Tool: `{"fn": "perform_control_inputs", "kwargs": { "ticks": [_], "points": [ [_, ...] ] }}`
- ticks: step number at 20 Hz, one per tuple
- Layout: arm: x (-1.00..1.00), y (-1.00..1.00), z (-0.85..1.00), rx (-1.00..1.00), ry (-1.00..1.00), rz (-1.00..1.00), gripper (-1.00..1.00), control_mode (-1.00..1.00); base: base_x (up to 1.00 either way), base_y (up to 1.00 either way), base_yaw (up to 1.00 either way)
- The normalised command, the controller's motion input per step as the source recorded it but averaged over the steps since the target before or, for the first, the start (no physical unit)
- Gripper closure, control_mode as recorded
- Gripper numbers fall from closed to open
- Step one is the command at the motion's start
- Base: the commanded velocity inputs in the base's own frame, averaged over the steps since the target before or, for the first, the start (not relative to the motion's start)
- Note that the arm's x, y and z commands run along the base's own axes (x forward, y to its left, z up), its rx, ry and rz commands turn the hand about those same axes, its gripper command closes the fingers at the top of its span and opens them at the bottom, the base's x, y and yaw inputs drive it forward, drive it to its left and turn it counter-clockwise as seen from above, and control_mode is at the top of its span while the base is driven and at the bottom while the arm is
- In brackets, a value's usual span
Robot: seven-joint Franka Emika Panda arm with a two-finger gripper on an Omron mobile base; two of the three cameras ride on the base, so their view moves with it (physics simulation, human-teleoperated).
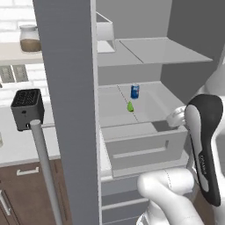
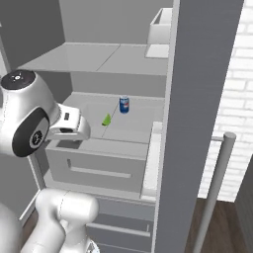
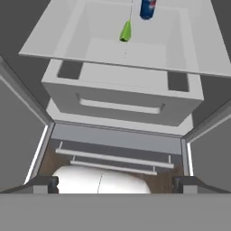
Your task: Grab a lemon wedge from the fridge and one ice cube from the ice bowl, and put them in the glass of lemonade.
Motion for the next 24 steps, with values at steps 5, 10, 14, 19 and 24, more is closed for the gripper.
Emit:
{"fn": "perform_control_inputs", "kwargs": {
  "ticks": [5, 10, 14, 19, 24],
  "points": [
    [0.64, 0.21, 0.00, 0.00, 0.00, -0.13, -1.00, -1.00, 0.00, 0.00, 0.00],
    [0.71, 0.10, -0.03, 0.00, 0.00, -0.21, -1.00, -1.00, 0.00, 0.00, 0.00],
    [0.93, 0.07, -0.28, 0.01, 0.11, -0.09, -1.00, -1.00, 0.00, 0.00, 0.00],
    [1.00, 0.08, -0.66, 0.07, 0.01, 0.00, -1.00, -1.00, 0.00, 0.00, 0.00],
    [0.90, 0.00, -0.78, 0.05, 0.05, 0.00, -1.00, -1.00, 0.00, 0.00, 0.00]
  ]
}}
